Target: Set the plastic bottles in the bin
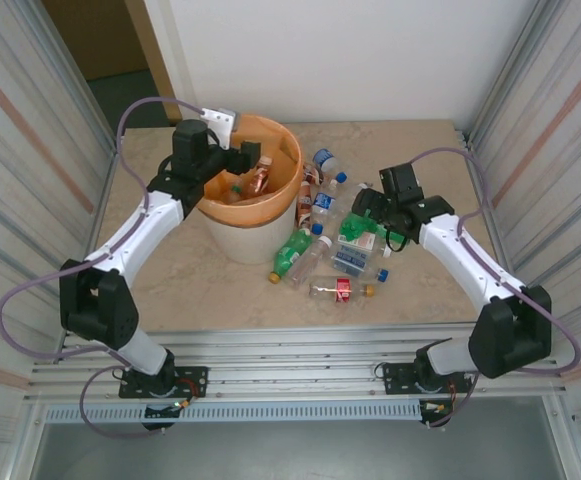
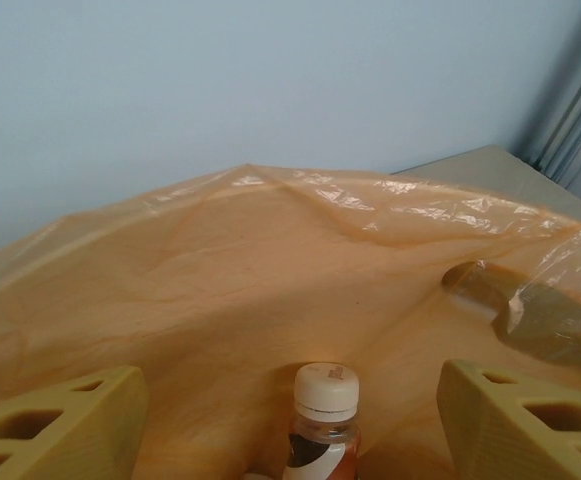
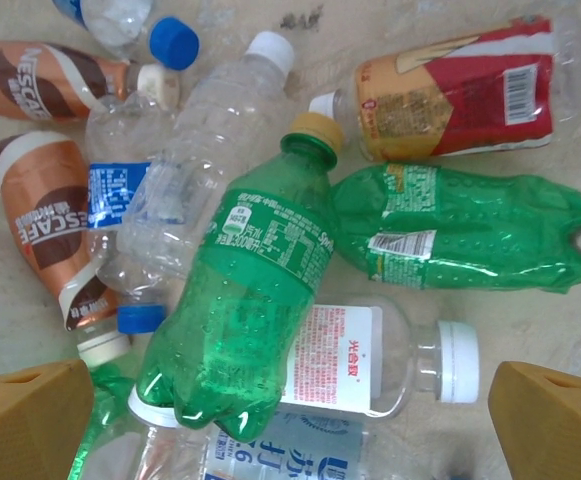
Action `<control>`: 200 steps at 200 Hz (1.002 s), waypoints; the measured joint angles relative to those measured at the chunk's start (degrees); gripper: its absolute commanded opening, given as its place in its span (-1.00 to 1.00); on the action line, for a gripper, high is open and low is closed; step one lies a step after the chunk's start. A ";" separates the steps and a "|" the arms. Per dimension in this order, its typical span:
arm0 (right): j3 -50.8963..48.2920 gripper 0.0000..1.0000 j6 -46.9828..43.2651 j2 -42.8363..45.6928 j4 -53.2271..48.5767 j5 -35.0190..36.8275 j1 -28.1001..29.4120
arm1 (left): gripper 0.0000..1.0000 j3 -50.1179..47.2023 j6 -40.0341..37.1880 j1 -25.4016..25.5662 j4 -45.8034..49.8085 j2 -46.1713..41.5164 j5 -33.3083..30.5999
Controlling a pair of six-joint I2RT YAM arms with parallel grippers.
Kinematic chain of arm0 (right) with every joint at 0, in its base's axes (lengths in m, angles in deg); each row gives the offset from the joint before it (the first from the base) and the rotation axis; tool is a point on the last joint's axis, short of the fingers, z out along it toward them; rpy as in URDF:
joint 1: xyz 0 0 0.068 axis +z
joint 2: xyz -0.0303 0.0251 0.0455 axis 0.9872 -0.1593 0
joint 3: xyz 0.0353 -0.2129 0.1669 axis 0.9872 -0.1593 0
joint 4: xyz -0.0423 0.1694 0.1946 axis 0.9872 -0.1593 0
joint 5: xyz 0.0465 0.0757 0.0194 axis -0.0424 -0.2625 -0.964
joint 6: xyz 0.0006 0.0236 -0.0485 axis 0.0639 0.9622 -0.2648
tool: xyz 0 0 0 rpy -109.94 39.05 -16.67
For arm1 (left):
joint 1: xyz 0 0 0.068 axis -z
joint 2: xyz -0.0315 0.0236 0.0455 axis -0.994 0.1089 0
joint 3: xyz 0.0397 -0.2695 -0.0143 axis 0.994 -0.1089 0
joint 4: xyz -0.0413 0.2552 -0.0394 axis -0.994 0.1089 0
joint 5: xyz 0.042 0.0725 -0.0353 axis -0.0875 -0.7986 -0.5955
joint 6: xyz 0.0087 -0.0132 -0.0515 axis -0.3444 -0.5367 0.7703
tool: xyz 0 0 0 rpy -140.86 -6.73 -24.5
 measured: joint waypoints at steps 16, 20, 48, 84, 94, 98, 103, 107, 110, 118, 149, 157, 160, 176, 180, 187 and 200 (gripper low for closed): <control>0.33 0.99 0.15 -1.46 0.26 -0.61 -0.02 | 0.63 -0.63 0.33 0.00 0.17 -1.92 -0.26; 0.44 0.99 0.15 -1.77 0.24 -0.74 -0.02 | 0.65 -0.81 0.55 0.00 0.26 -2.47 -0.28; 1.55 0.99 0.17 -4.55 0.37 -1.84 -0.02 | 0.76 -1.81 1.60 0.00 0.52 -6.75 -0.42; 3.06 0.97 0.24 -8.33 0.55 -3.08 -0.02 | 0.88 -4.68 4.26 0.00 -0.07 -12.44 -0.17; 3.23 0.97 0.48 -9.27 0.72 -3.34 0.00 | 0.91 -5.97 5.44 0.00 -0.13 -13.90 -0.17; 3.32 0.97 0.61 -9.64 0.68 -3.54 0.00 | 0.92 -6.58 5.95 0.00 -0.37 -14.47 -0.17; 3.41 0.97 0.72 -10.01 0.70 -3.56 0.02 | 0.93 -7.37 6.56 0.00 -0.52 -15.15 -0.20; 3.50 0.97 0.83 -10.36 0.72 -3.61 0.04 | 0.94 -7.93 7.06 0.00 -0.59 -15.58 -0.22; 3.54 0.97 0.85 -10.60 0.72 -3.72 0.02 | 0.94 -8.55 7.45 0.00 -0.76 -16.04 -0.22; 3.69 0.97 1.05 -11.10 0.72 -3.82 0.02 | 0.95 -9.90 8.48 0.00 -0.81 -16.96 -0.22; 3.96 0.96 1.20 -13.22 1.09 -4.81 0.02 | 0.96 -13.51 11.41 0.00 -0.81 -19.21 -0.35; 3.96 0.95 1.20 -13.73 1.20 -4.87 0.04 | 0.96 -14.05 11.87 0.00 -0.81 -19.69 -0.44; 3.98 0.95 1.20 -13.94 1.27 -4.98 0.04 | 0.96 -14.19 11.98 0.00 -0.81 -19.85 -0.46; 3.98 0.93 1.22 -14.99 1.64 -5.29 0.04 | 0.96 -14.69 12.68 0.00 -0.85 -20.81 -0.83; 3.98 0.93 1.25 -15.26 1.79 -5.44 0.04 | 0.97 -14.78 12.83 0.00 -0.85 -21.05 -0.87; 3.98 0.92 1.25 -15.69 2.03 -5.84 0.04 | 0.96 -14.88 13.00 0.00 -0.90 -21.44 -1.14; 3.98 0.89 1.27 -16.41 2.56 -6.25 0.04 | 0.96 -14.91 13.29 0.00 -1.01 -21.86 -1.51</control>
